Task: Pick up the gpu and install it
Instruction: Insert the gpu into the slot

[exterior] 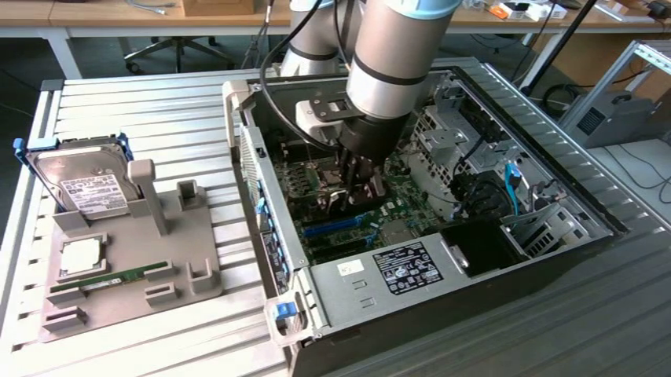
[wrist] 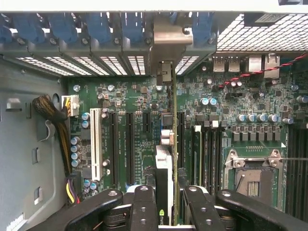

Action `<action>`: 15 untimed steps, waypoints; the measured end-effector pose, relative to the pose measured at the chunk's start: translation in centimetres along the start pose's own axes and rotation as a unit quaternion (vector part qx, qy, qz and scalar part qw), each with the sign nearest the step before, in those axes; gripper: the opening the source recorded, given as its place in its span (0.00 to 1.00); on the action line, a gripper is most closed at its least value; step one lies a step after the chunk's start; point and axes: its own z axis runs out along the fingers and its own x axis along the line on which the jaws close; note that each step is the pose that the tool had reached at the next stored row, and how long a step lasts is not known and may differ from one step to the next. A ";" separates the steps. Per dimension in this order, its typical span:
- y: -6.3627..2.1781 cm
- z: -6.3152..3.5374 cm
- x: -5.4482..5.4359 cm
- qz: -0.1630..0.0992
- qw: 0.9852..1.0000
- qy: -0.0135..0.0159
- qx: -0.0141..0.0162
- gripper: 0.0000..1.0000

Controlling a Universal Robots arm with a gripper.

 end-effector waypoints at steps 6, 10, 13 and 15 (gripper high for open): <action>0.11 0.09 0.0 0.000 1.000 0.000 0.000 0.27; 0.14 0.13 0.0 0.000 1.000 0.000 0.000 0.27; 0.19 0.22 0.0 0.000 1.000 0.000 0.000 0.27; 0.20 0.23 0.0 0.000 1.000 0.000 0.000 0.27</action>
